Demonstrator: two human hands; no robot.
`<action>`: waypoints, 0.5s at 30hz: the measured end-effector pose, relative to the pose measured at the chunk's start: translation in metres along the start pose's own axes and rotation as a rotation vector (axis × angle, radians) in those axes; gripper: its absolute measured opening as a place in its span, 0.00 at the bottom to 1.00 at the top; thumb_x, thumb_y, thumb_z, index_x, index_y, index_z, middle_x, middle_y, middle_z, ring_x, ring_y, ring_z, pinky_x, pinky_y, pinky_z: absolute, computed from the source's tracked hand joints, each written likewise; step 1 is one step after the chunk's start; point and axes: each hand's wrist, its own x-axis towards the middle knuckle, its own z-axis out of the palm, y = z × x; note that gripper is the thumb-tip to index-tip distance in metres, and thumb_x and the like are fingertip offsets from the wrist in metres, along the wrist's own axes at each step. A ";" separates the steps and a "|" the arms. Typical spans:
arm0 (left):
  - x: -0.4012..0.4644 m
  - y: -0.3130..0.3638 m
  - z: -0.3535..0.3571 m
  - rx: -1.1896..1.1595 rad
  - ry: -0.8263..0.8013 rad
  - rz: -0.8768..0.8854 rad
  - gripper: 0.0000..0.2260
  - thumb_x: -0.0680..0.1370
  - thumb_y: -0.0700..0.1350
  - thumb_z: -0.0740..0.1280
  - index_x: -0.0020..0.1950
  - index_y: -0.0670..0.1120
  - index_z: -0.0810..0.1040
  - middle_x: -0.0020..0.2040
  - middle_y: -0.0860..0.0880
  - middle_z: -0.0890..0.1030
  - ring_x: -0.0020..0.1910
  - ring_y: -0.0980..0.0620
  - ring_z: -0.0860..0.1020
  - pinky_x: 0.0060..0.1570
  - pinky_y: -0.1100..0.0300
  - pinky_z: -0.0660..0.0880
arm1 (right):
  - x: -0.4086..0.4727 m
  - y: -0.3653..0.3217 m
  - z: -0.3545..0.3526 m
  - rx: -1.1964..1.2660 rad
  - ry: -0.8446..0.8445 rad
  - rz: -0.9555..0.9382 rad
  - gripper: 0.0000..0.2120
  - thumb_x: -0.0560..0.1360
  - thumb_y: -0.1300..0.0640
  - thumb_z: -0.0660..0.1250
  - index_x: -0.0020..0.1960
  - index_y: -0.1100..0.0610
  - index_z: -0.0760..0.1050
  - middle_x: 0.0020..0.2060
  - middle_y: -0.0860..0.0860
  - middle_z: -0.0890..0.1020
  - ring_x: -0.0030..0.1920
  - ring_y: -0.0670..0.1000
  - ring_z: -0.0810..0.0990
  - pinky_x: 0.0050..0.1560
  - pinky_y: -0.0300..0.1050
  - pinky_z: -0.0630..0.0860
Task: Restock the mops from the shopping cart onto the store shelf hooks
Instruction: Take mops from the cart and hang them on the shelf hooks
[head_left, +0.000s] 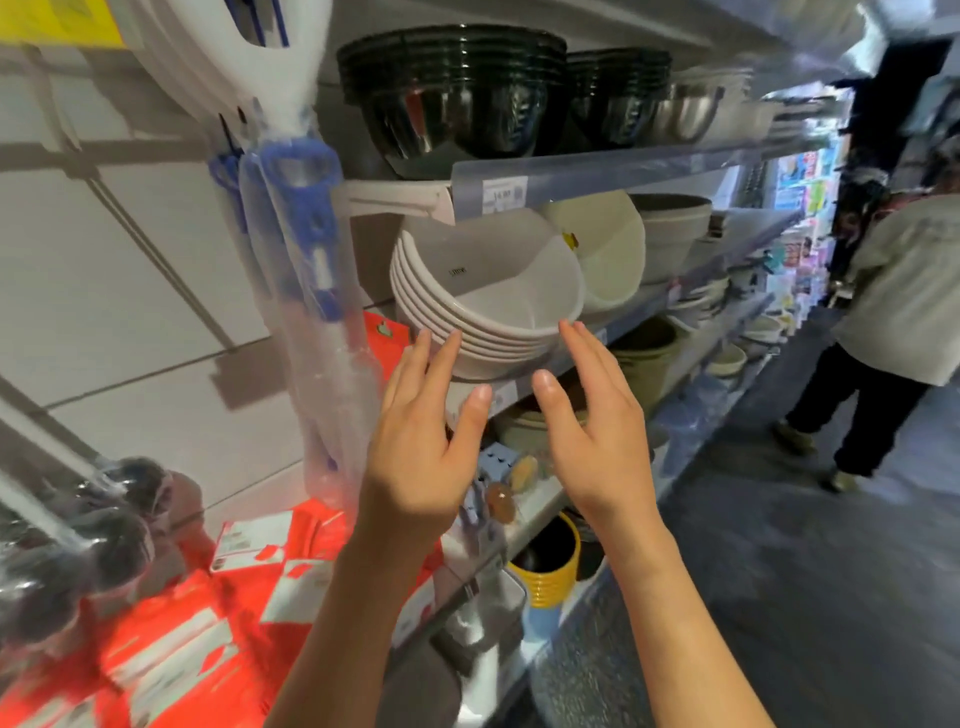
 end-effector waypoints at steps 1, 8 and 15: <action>-0.008 0.006 0.003 -0.007 -0.006 0.006 0.31 0.79 0.63 0.52 0.79 0.51 0.64 0.81 0.48 0.60 0.80 0.53 0.55 0.74 0.72 0.46 | -0.008 0.001 -0.008 -0.002 0.008 0.006 0.28 0.79 0.41 0.58 0.78 0.46 0.62 0.78 0.43 0.62 0.77 0.38 0.57 0.71 0.29 0.53; -0.089 0.062 0.020 -0.105 0.028 0.049 0.27 0.81 0.58 0.56 0.76 0.45 0.69 0.77 0.50 0.64 0.79 0.52 0.61 0.76 0.66 0.54 | -0.091 0.003 -0.072 -0.008 -0.016 0.057 0.29 0.79 0.42 0.58 0.78 0.47 0.62 0.78 0.43 0.63 0.77 0.37 0.56 0.70 0.23 0.52; -0.179 0.102 -0.009 -0.048 -0.049 -0.212 0.32 0.76 0.61 0.53 0.78 0.49 0.67 0.80 0.46 0.63 0.79 0.53 0.60 0.74 0.68 0.52 | -0.177 -0.007 -0.088 0.005 -0.073 0.024 0.31 0.78 0.43 0.57 0.76 0.56 0.66 0.75 0.53 0.69 0.76 0.46 0.63 0.74 0.34 0.58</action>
